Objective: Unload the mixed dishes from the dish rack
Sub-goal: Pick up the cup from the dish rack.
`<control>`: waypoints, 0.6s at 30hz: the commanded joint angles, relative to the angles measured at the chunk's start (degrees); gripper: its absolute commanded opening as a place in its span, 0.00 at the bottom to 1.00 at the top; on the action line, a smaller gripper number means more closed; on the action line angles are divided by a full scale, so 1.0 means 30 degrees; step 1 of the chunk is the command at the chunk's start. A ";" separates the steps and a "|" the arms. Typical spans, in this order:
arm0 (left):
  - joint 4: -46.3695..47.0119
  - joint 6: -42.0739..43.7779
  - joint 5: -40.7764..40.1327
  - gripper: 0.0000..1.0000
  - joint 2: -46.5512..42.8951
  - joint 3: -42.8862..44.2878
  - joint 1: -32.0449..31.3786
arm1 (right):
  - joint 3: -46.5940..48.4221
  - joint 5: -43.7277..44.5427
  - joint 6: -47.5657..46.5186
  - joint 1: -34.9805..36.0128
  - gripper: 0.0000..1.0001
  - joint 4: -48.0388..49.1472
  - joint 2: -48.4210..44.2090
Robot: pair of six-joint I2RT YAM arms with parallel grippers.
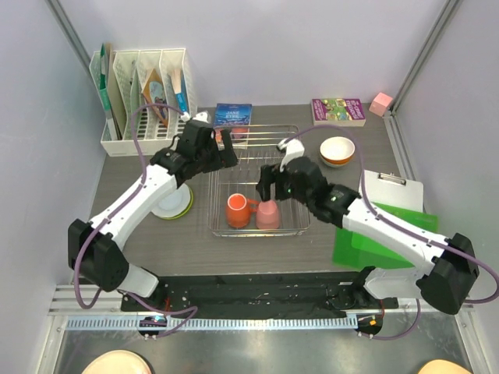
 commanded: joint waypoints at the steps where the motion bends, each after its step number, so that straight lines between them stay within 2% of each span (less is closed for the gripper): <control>1: 0.2465 0.0130 0.1542 1.00 -0.1493 -0.1375 0.0246 | -0.2846 0.1442 -0.1315 0.1208 0.83 0.2786 -0.1405; 3: 0.2874 0.0187 0.1340 1.00 -0.2630 -0.2195 0.0187 | -0.4541 0.1532 -0.1082 0.1298 0.83 0.4458 -0.2841; 5: 0.3197 0.0246 0.0987 1.00 -0.3338 -0.2925 0.0158 | -0.4932 0.1560 -0.1080 0.1268 0.85 0.4527 -0.3341; 10: 0.3404 0.0305 0.0780 1.00 -0.4512 -0.3925 0.0187 | -0.4669 0.0714 -0.1200 0.1327 0.86 0.3384 -0.2494; 18: 0.3521 0.0246 0.0546 1.00 -0.4982 -0.5040 0.0187 | -0.5811 -0.1074 -0.0290 0.1415 0.86 0.4527 -0.2113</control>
